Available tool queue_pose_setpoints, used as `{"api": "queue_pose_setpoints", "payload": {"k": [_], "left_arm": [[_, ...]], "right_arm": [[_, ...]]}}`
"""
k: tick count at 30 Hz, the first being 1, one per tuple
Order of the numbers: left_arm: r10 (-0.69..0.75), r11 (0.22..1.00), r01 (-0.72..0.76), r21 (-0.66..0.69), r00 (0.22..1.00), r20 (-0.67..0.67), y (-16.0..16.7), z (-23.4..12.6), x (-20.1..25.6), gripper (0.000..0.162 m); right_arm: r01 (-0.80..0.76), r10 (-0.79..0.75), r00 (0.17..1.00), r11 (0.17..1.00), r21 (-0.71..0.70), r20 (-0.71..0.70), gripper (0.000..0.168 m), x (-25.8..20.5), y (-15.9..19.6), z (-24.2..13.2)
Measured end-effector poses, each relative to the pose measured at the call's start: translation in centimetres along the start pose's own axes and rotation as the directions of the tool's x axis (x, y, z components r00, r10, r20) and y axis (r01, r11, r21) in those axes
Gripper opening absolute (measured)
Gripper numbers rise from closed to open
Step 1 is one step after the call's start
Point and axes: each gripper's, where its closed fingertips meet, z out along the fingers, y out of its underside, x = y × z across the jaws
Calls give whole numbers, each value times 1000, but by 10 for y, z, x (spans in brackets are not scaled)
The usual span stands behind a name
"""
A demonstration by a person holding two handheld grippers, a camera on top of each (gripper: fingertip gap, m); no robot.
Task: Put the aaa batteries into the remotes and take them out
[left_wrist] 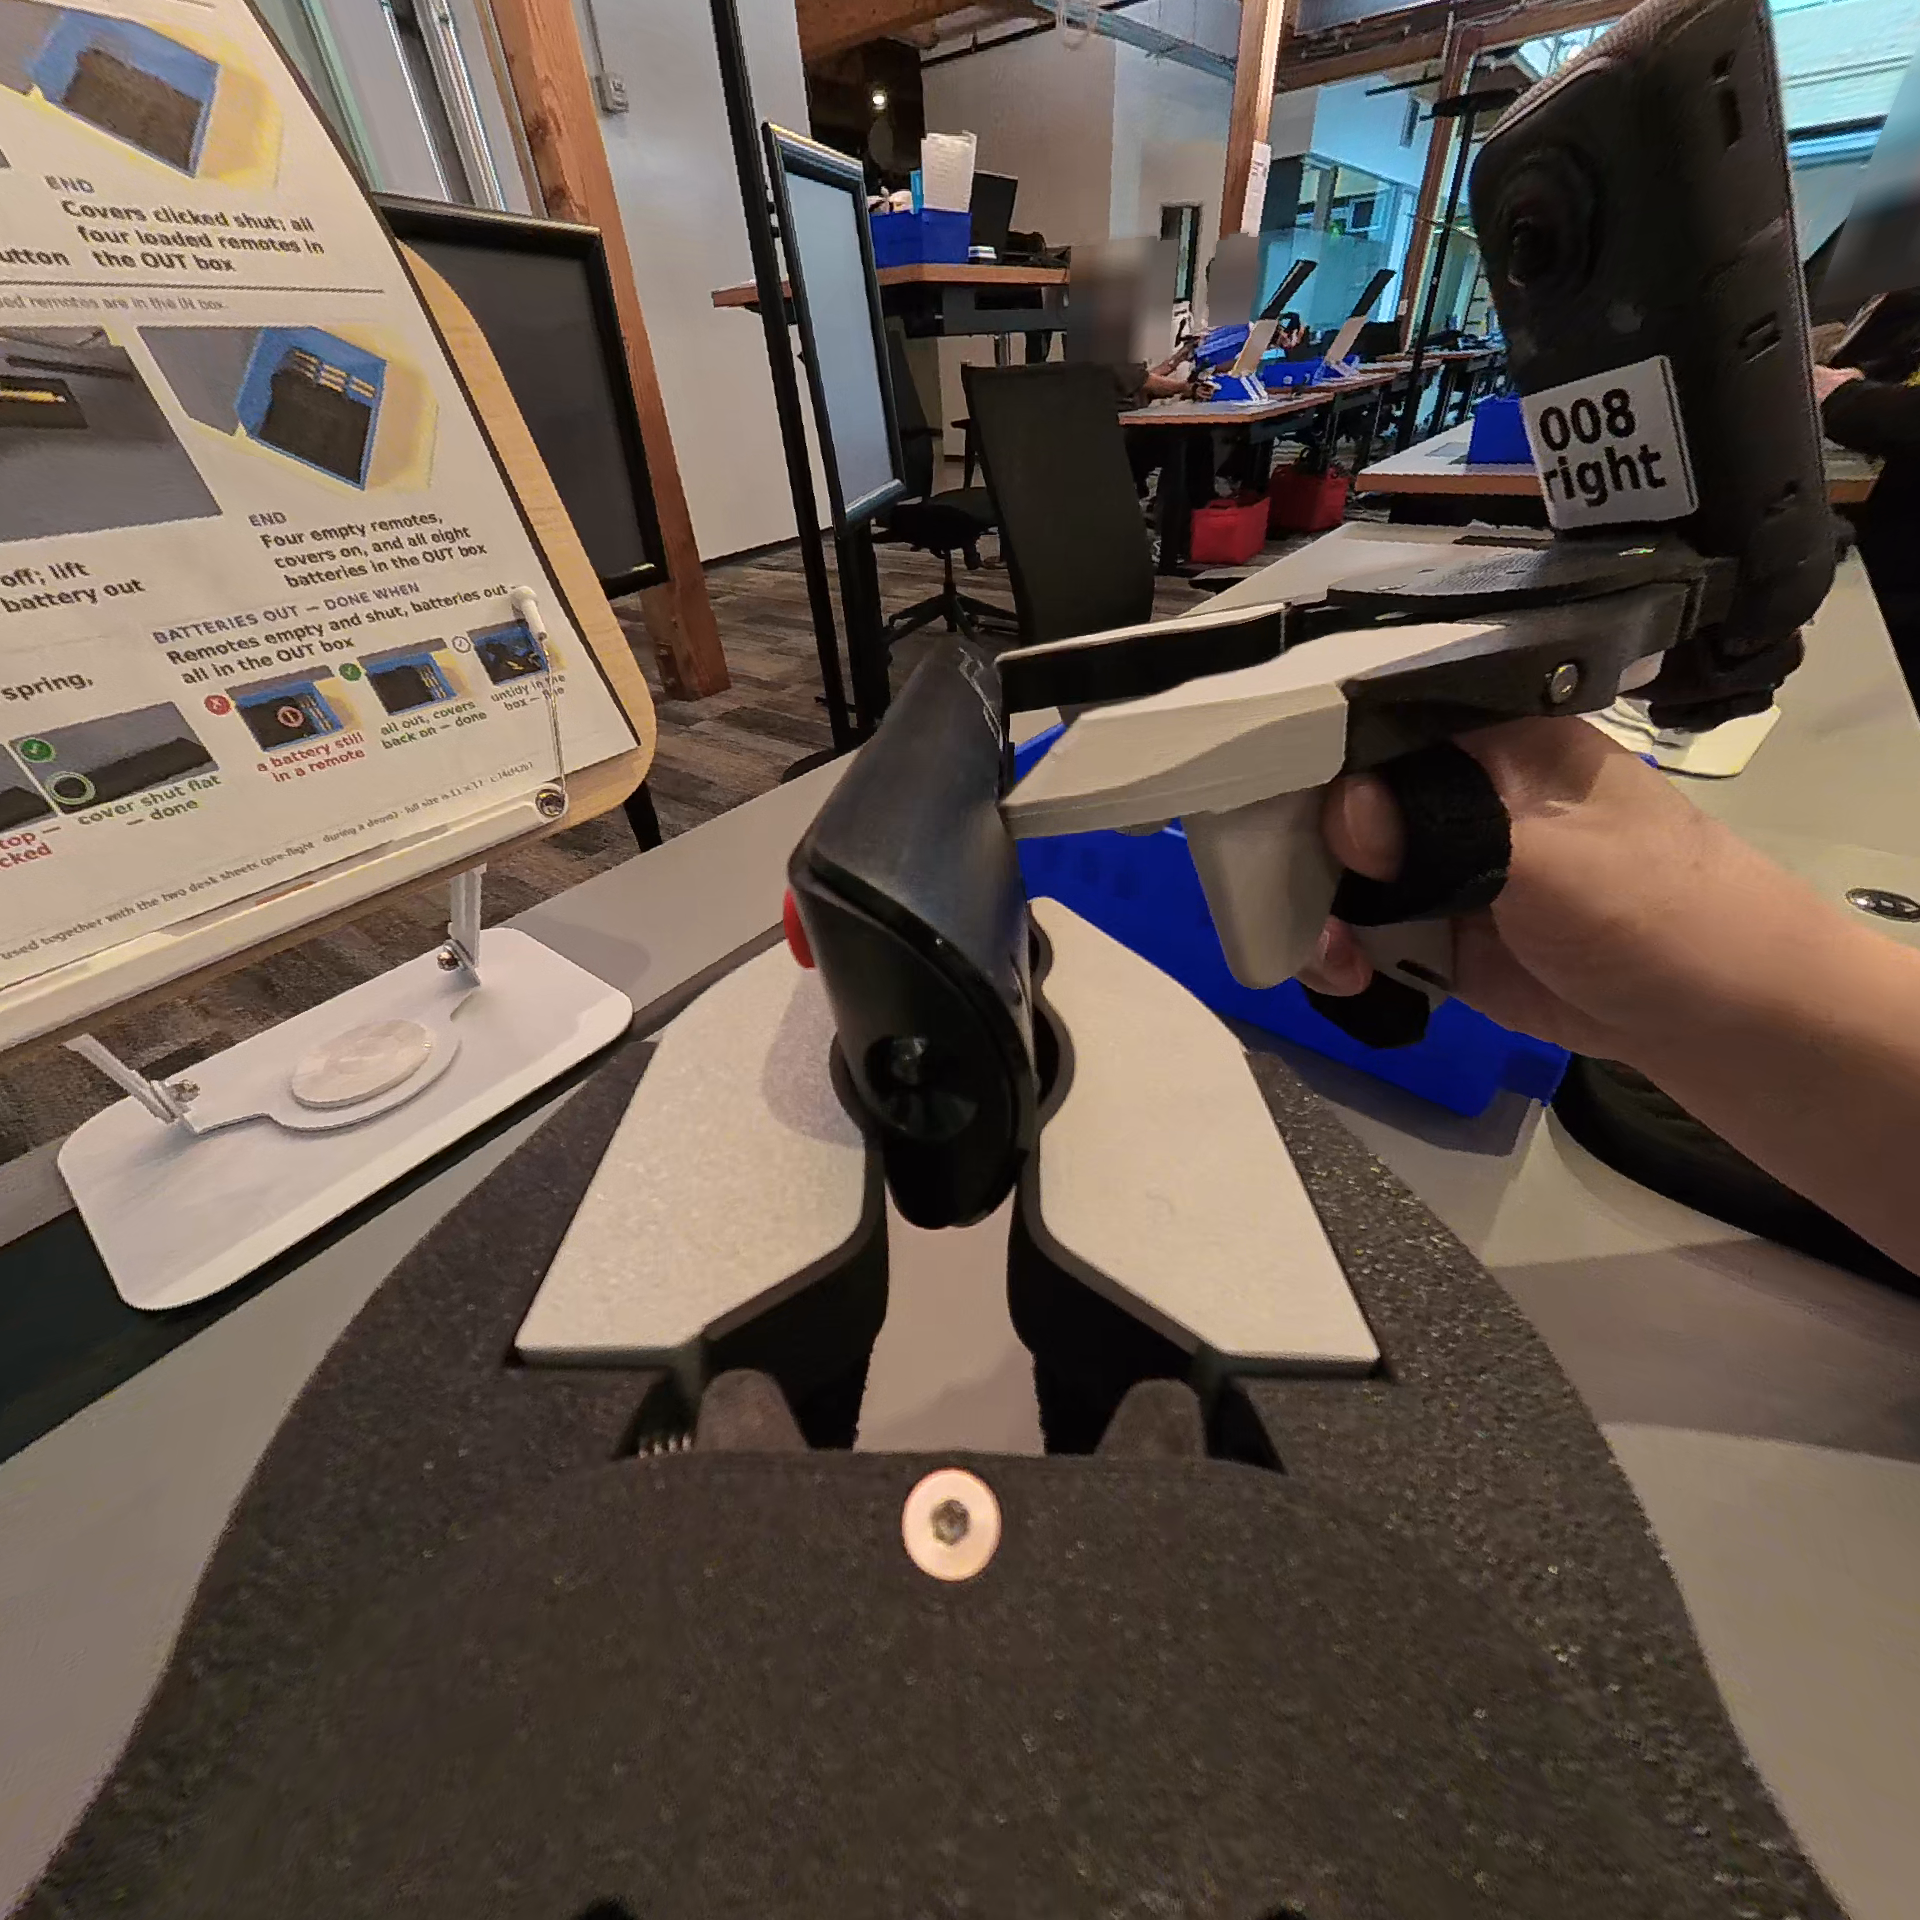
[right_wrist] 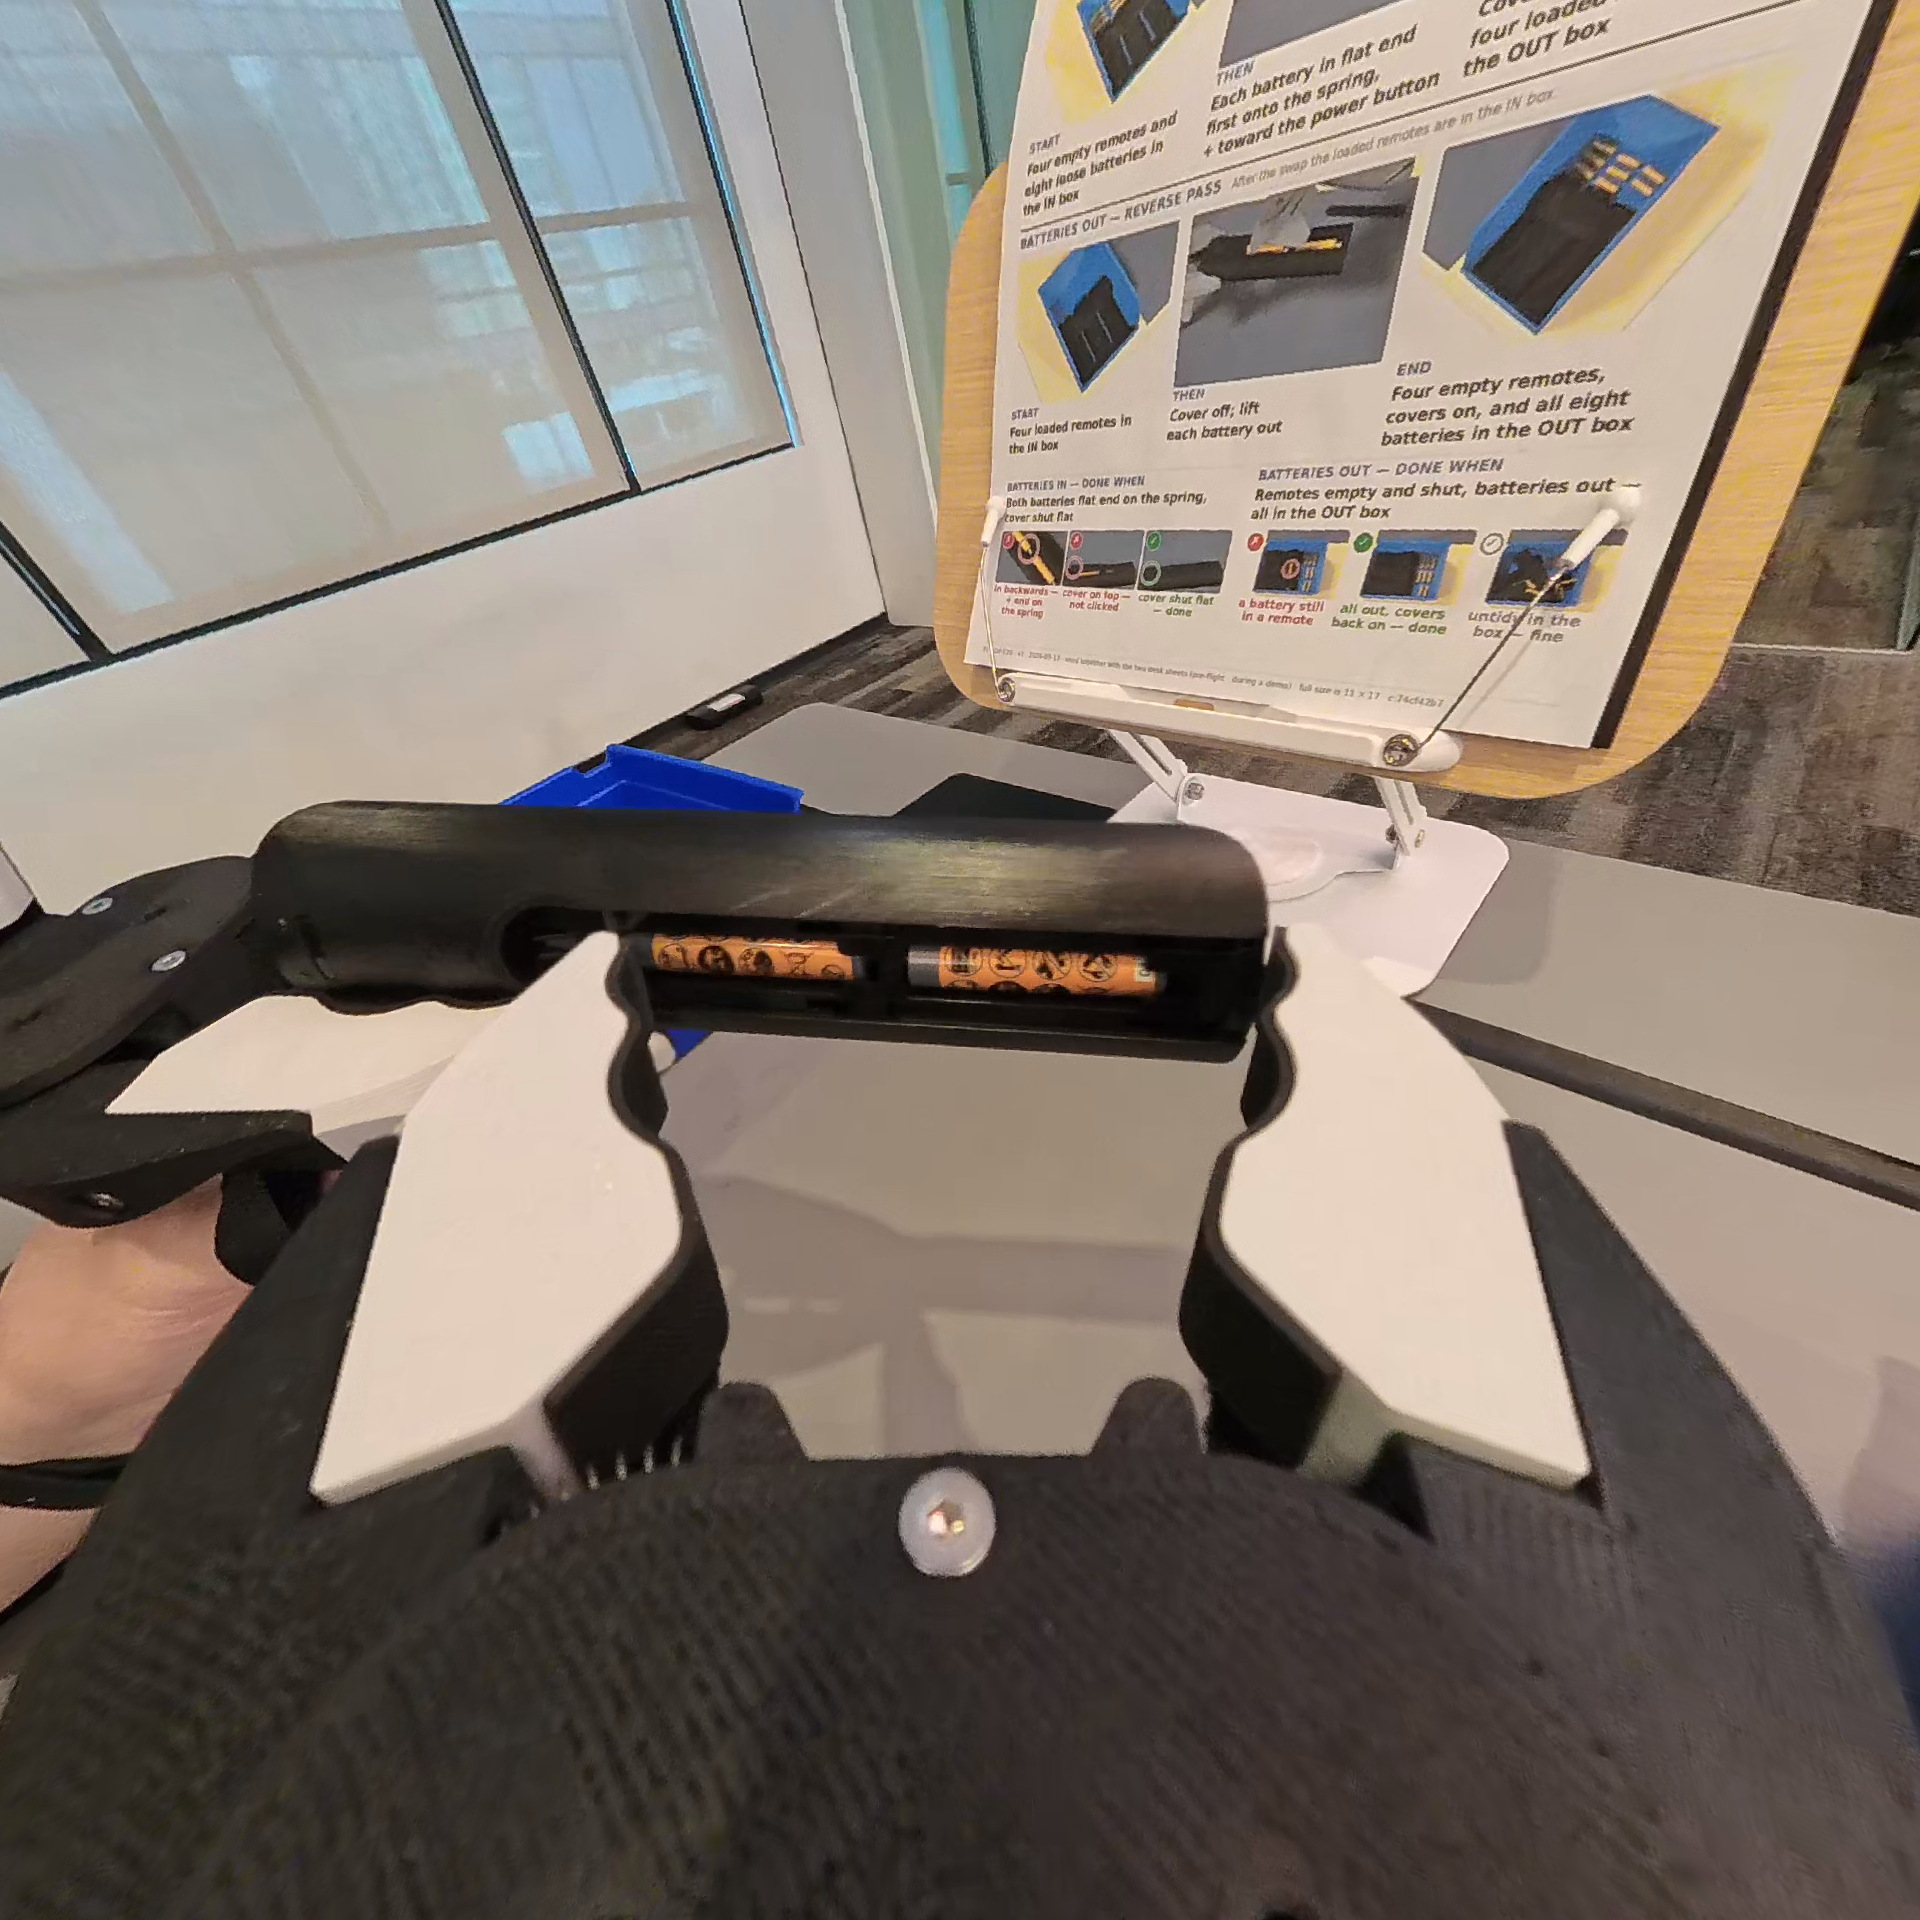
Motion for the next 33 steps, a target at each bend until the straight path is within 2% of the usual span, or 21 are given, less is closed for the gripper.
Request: {"api": "queue_pose_setpoints", "payload": {"k": [14,24,33], "left_arm": [[45,999,-45,14,999,18,-5,-2,3,22],[131,990,-133,43,990,44,-13,-6,9,22],[133,990,-135,49,990,37,-14,-5,12,22]], "right_arm": [[37,-37,999,999,10,11,114,-5,-4,-3],[85,-86,996,996,29,24,115,-11,-12,-9],[116,-116,993,993,26,16,114,-11,-16,-13]]}}
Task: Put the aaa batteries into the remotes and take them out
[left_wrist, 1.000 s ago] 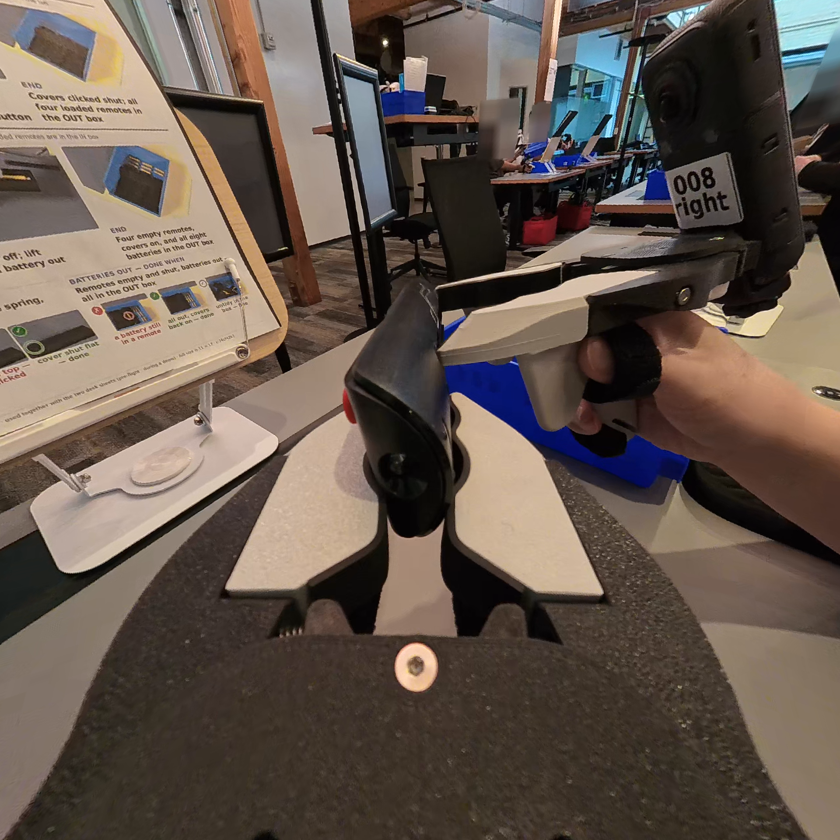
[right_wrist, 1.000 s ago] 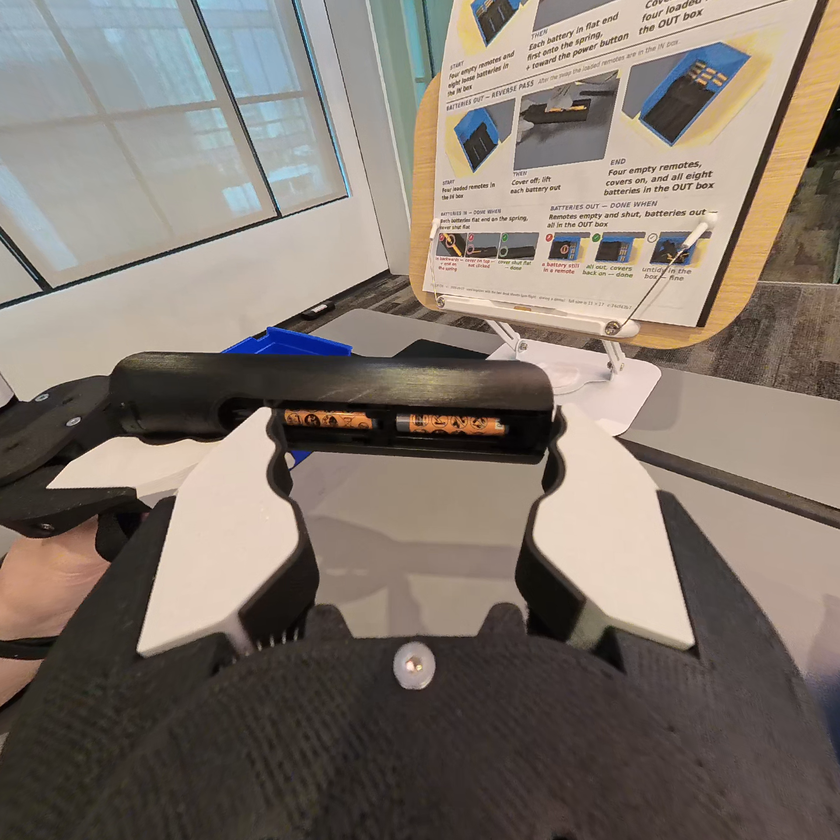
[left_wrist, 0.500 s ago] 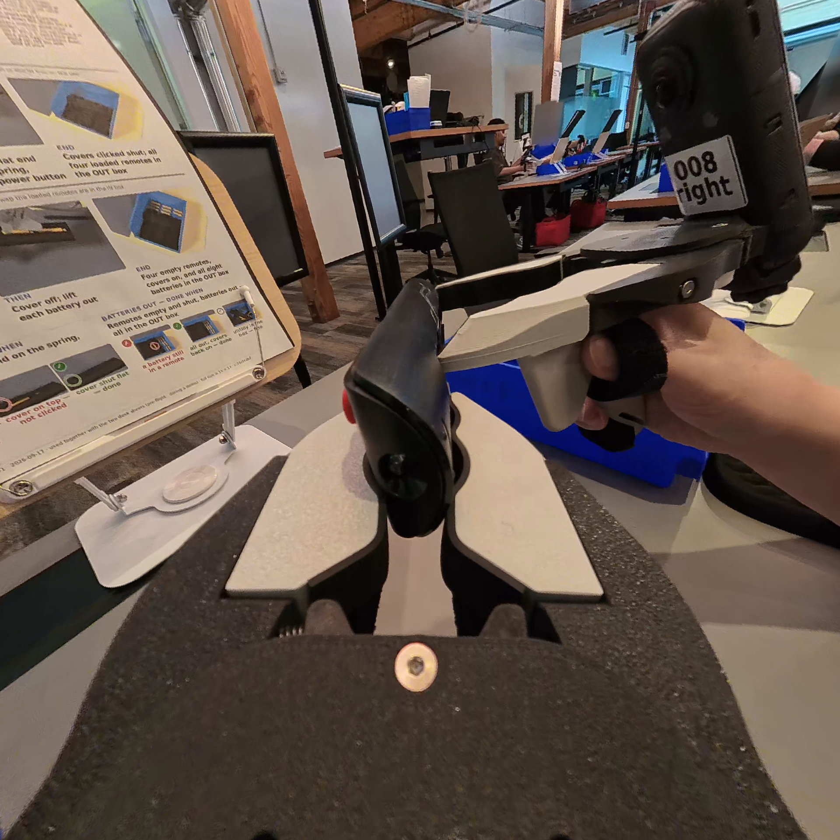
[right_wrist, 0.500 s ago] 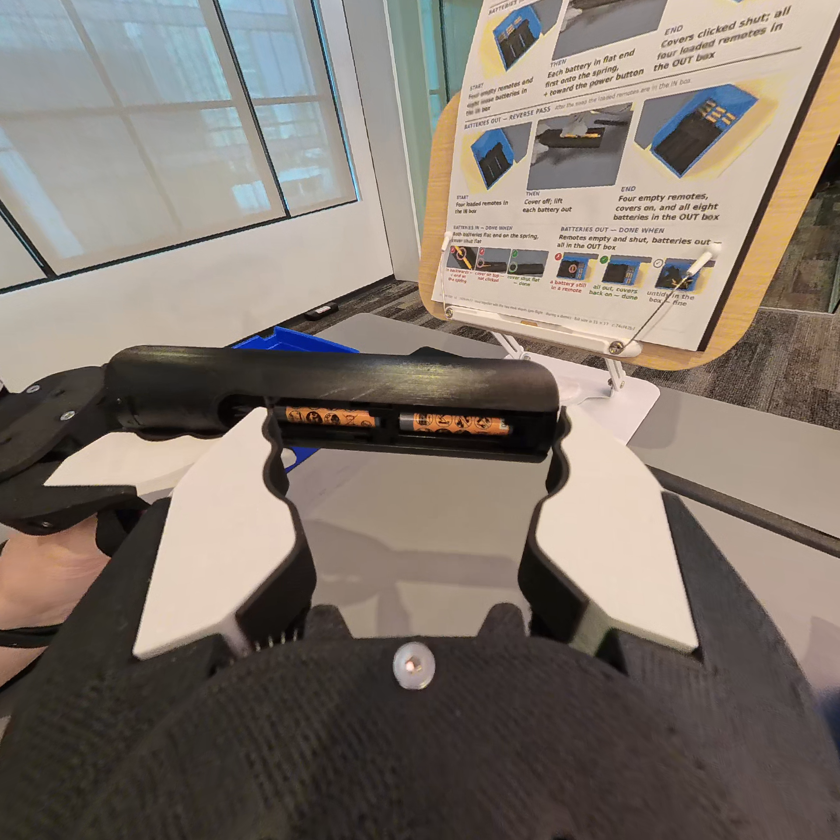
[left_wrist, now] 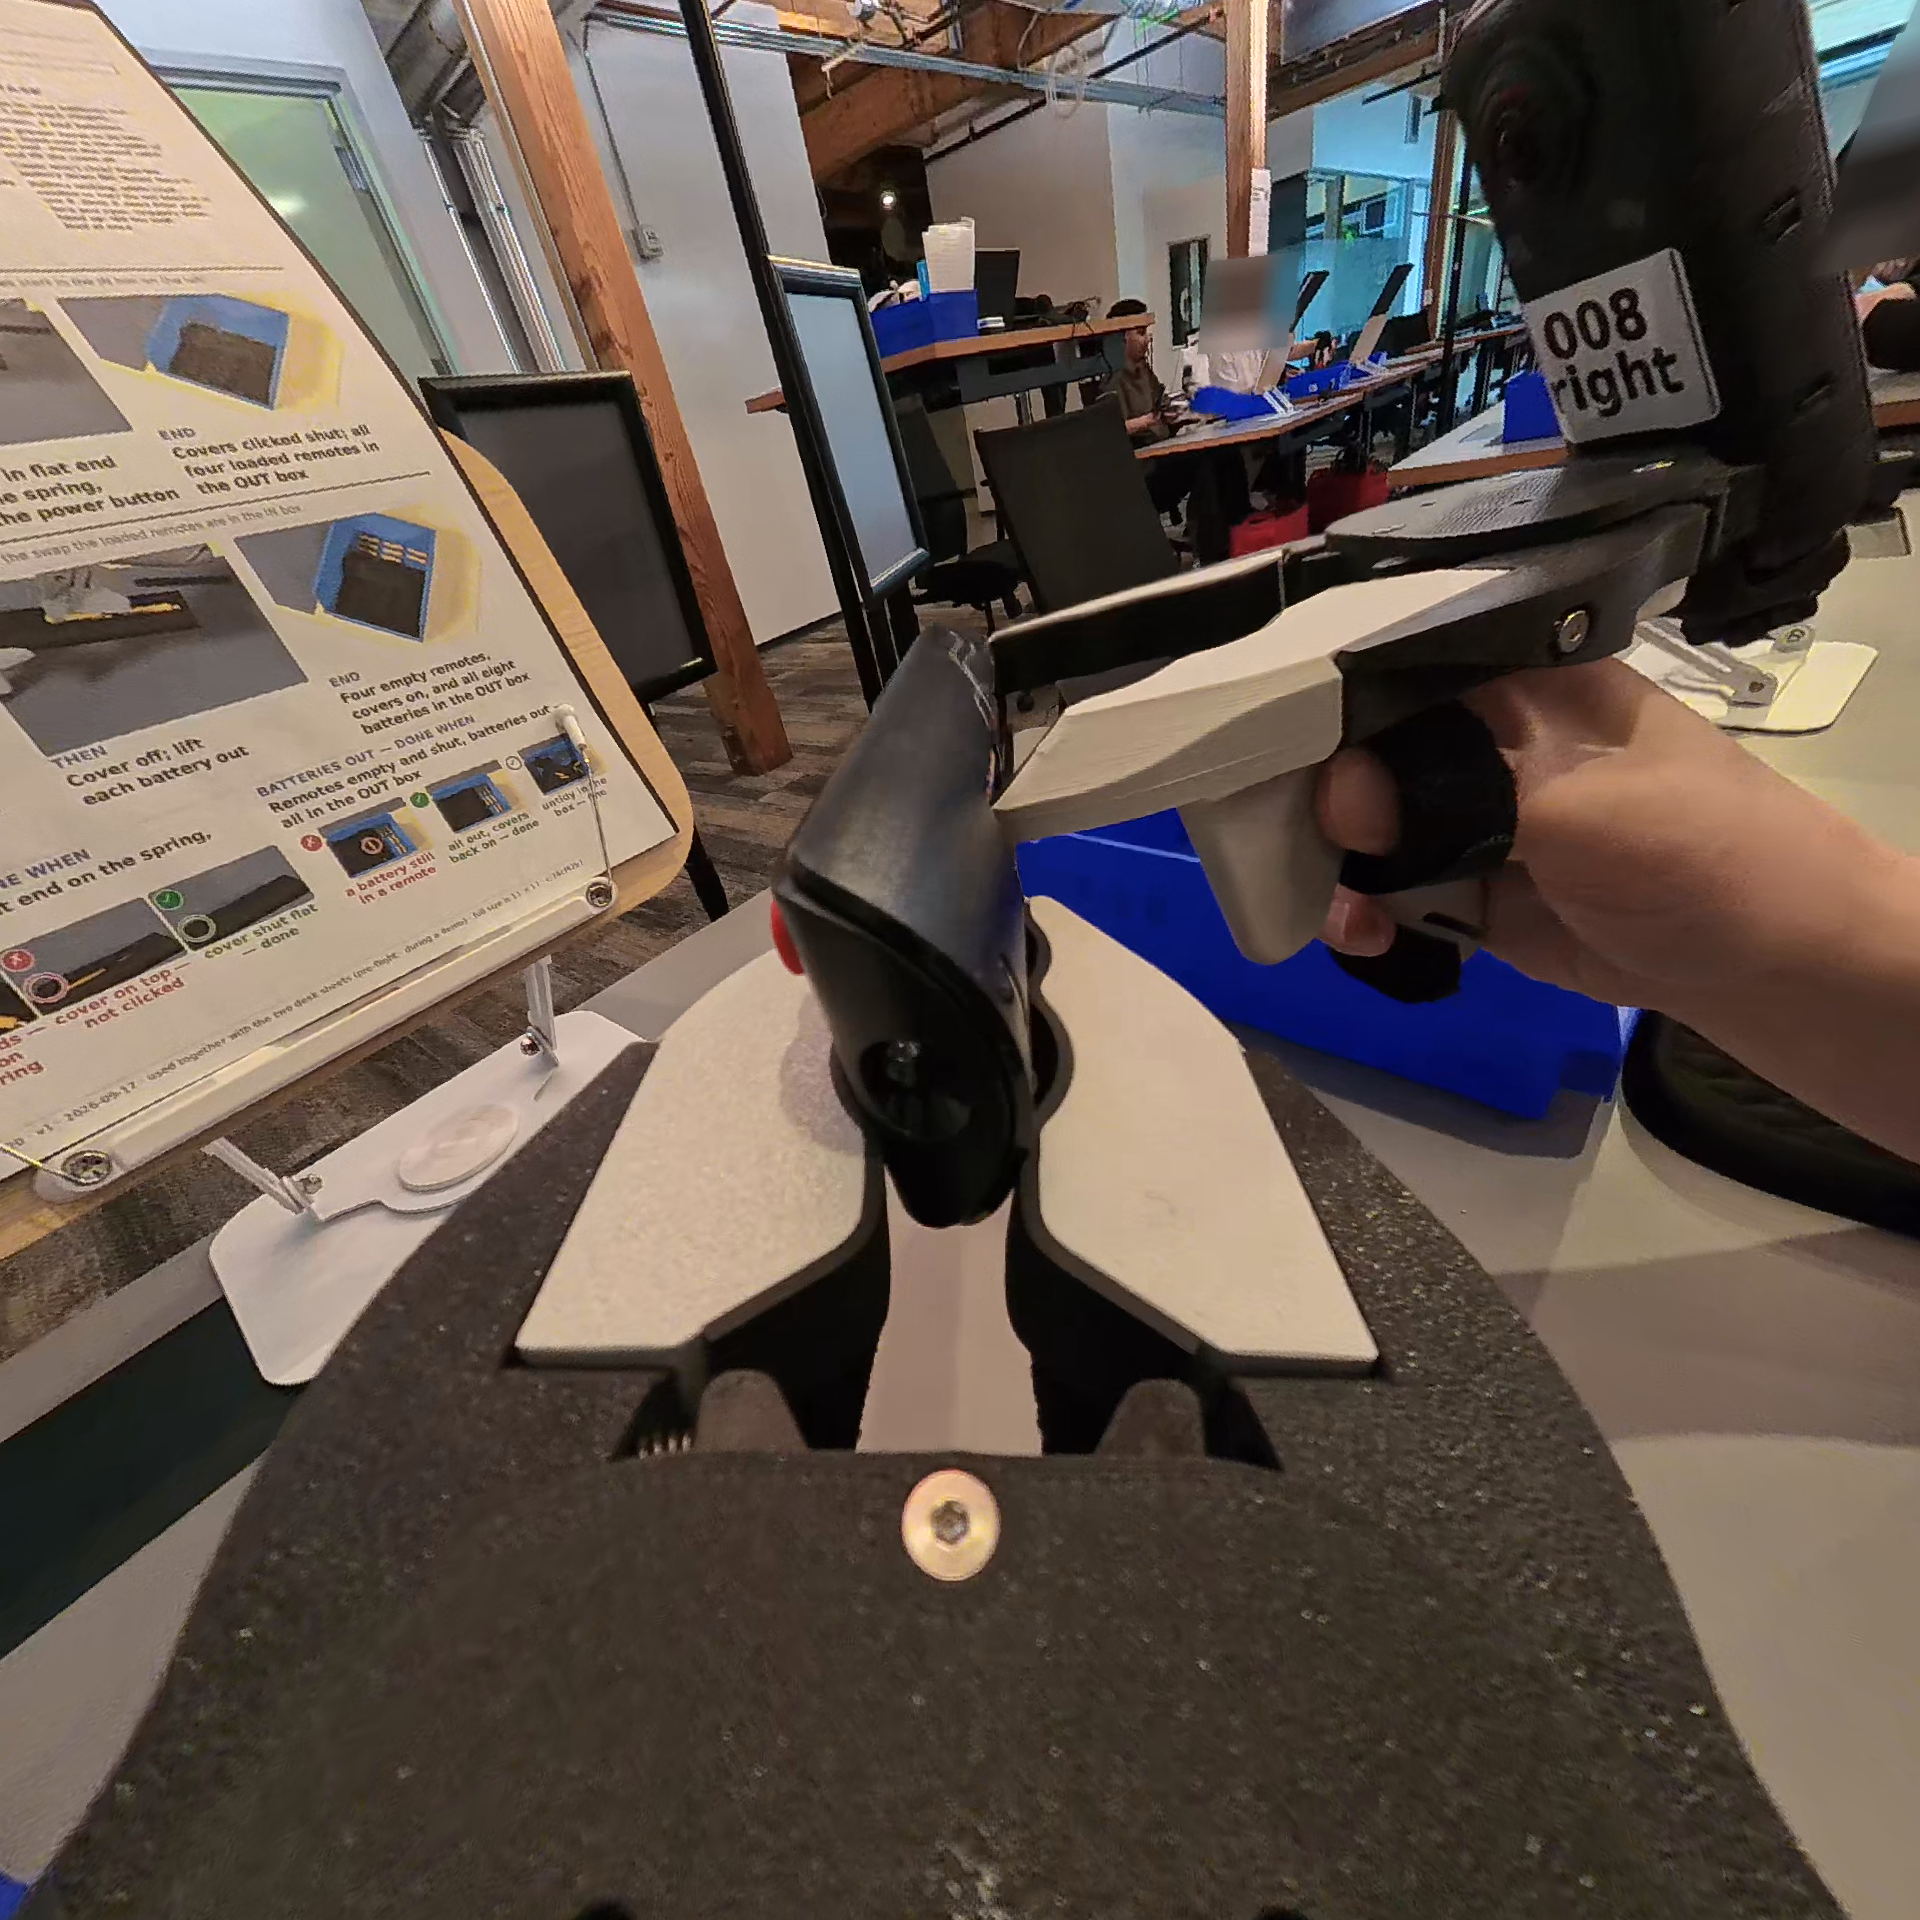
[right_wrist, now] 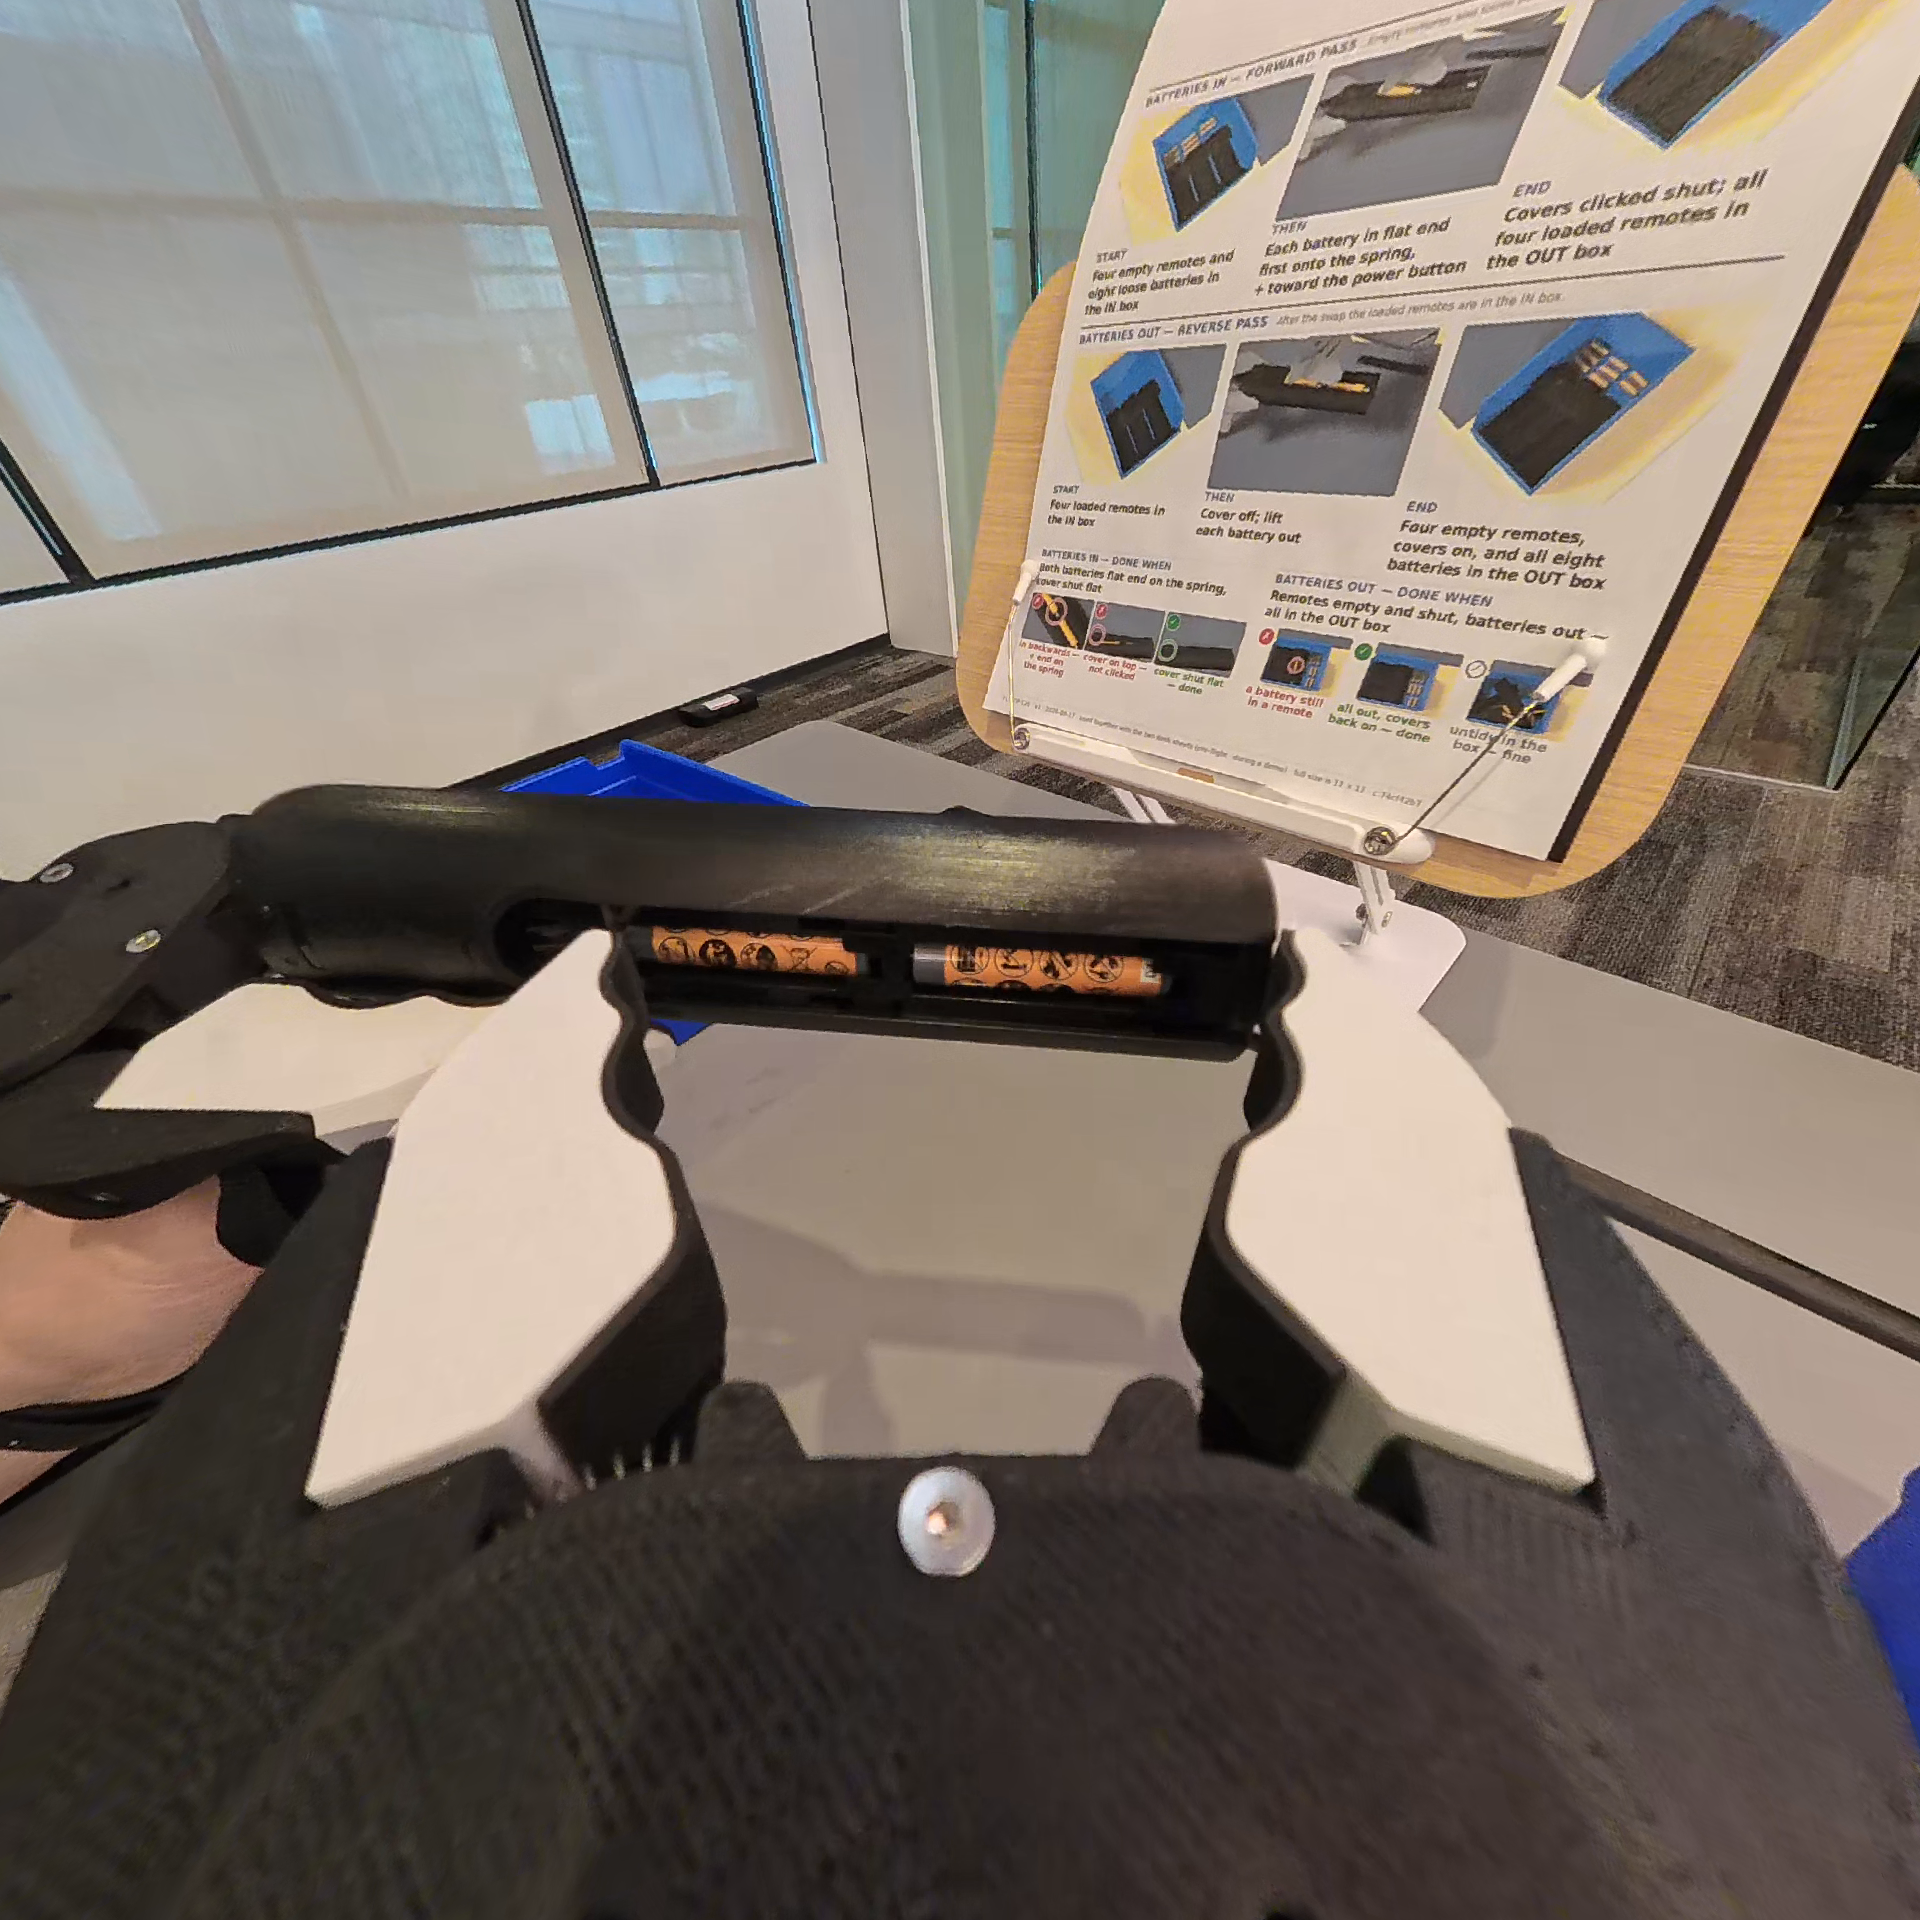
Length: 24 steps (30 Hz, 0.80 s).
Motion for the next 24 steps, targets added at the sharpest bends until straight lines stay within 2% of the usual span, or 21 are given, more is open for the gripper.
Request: {"api": "queue_pose_setpoints", "payload": {"k": [5,8,10,17,24], "left_arm": [[-10,1000,10,5,1000,-8,-1,0,1,21],[-35,999,35,10,999,-23,-2,-1,0,22],[-53,998,54,24,998,-31,-4,-1,0,22],[-197,977,204,54,974,-115,-9,-4,-4,22],[-129,989,133,65,989,-69,-8,-2,2,22]], "right_arm": [[15,-15,1000,1000,8,-5,112,0,-2,-2],[29,-29,1000,999,16,-4,100,4,-4,-4],[52,-52,999,999,7,-12,99,4,-6,-4],[70,-70,998,997,17,-10,106,-6,-14,-8],[75,-75,994,997,-3,-85,117,-5,-10,-6]]}}
